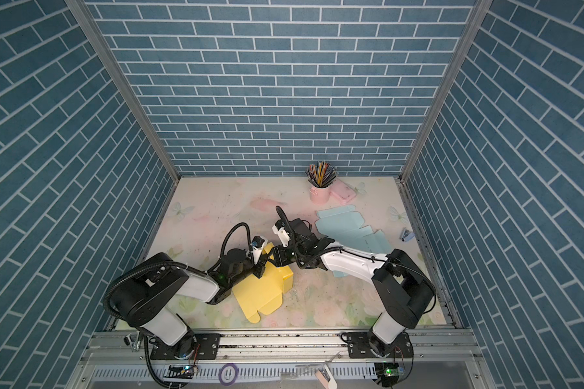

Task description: Fold the paper box

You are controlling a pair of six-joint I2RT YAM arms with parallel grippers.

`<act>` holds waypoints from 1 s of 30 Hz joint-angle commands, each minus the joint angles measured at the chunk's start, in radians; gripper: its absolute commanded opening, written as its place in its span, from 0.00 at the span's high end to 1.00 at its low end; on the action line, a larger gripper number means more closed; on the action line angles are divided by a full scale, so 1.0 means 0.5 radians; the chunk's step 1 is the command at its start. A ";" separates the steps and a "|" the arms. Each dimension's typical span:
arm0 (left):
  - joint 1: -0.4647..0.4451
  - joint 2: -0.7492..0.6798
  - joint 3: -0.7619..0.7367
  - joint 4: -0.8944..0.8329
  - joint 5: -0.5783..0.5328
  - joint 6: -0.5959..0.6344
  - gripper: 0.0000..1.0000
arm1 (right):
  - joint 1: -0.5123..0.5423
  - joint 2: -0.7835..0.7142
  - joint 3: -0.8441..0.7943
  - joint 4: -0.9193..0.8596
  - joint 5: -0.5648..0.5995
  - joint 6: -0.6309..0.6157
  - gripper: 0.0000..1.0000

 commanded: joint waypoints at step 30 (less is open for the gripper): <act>-0.085 -0.631 -0.249 -0.356 0.113 -0.087 0.56 | 0.089 0.003 0.127 -0.186 0.097 -0.224 0.59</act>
